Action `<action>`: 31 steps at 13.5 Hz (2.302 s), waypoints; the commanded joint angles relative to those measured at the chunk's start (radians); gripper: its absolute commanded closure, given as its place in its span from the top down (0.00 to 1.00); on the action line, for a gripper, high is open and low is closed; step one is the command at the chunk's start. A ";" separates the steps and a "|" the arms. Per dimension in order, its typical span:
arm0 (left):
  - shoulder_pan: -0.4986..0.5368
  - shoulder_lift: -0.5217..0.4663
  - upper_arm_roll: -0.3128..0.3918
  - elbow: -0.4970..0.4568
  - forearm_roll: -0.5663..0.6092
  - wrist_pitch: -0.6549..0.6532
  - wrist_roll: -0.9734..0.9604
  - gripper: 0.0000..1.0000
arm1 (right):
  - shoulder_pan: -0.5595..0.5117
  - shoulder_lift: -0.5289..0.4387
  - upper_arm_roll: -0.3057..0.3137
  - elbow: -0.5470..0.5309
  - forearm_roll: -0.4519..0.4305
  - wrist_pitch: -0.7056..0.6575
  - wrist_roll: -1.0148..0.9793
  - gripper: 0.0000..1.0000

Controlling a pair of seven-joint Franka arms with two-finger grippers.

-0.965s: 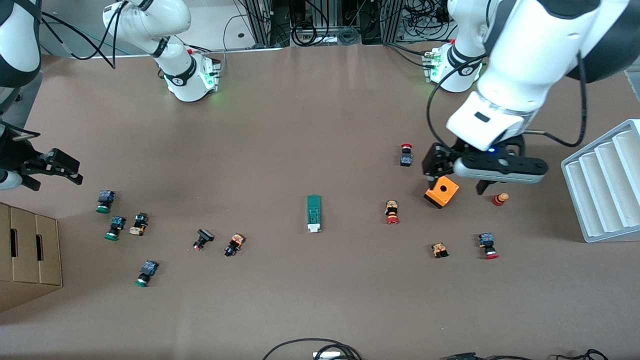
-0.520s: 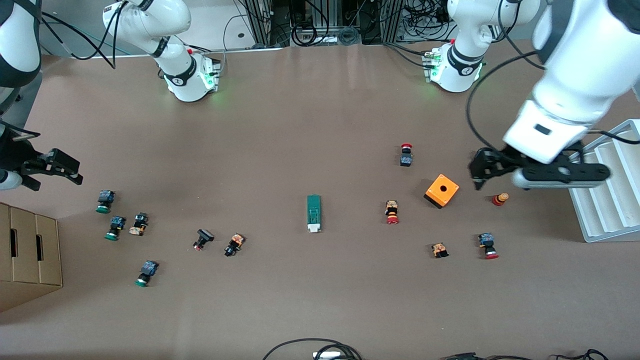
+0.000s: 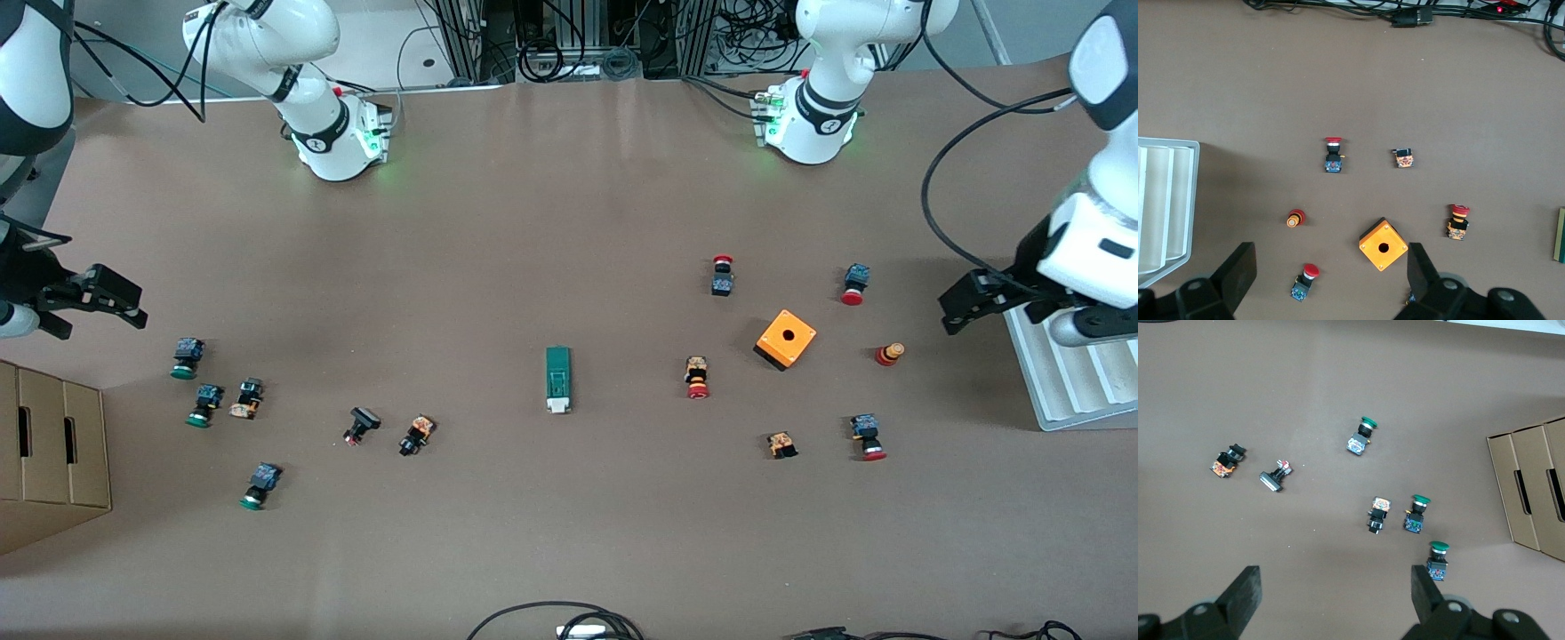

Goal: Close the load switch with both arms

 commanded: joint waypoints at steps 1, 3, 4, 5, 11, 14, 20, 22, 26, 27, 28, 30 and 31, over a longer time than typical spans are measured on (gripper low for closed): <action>0.012 -0.028 0.037 -0.022 -0.046 -0.036 0.016 1.00 | -0.002 0.011 0.000 0.023 -0.022 -0.001 -0.013 1.00; 0.028 -0.030 0.042 -0.017 -0.051 -0.062 0.054 1.00 | 0.000 0.011 0.000 0.023 -0.022 -0.001 -0.011 1.00; 0.048 -0.025 0.042 -0.009 -0.052 -0.072 0.082 1.00 | 0.000 0.011 0.000 0.023 -0.022 -0.001 -0.013 1.00; 0.059 -0.021 0.042 -0.012 -0.052 -0.074 0.091 1.00 | 0.000 0.011 0.000 0.023 -0.022 -0.001 -0.011 1.00; 0.067 0.034 0.042 -0.012 -0.049 -0.068 0.105 1.00 | -0.002 0.013 0.000 0.023 -0.022 -0.001 -0.013 1.00; 0.067 0.019 0.042 -0.009 -0.045 -0.089 0.119 1.00 | -0.002 0.014 0.000 0.023 -0.022 -0.001 -0.013 1.00; 0.067 -0.010 0.042 -0.038 -0.049 -0.146 0.153 1.00 | -0.002 0.014 0.000 0.023 -0.022 -0.001 -0.013 1.00; 0.067 -0.066 0.042 -0.128 -0.051 -0.093 0.153 1.00 | -0.005 0.022 0.000 0.022 -0.020 -0.003 -0.013 1.00; 0.062 -0.081 0.039 -0.145 -0.038 -0.042 0.151 1.00 | -0.005 0.023 -0.002 0.023 -0.020 -0.001 -0.011 1.00; 0.058 -0.070 0.038 -0.128 -0.038 -0.045 0.148 1.00 | -0.005 0.023 -0.002 0.022 -0.020 -0.001 -0.011 1.00; 0.058 -0.065 0.036 -0.123 -0.040 -0.045 0.139 1.00 | -0.005 0.025 -0.002 0.022 -0.020 -0.001 -0.011 1.00; 0.056 -0.067 0.036 -0.120 -0.038 -0.045 0.133 1.00 | -0.005 0.025 -0.002 0.023 -0.020 -0.001 -0.010 1.00; 0.056 -0.068 0.036 -0.115 -0.041 -0.043 0.134 1.00 | -0.005 0.025 -0.002 0.023 -0.020 -0.001 -0.010 1.00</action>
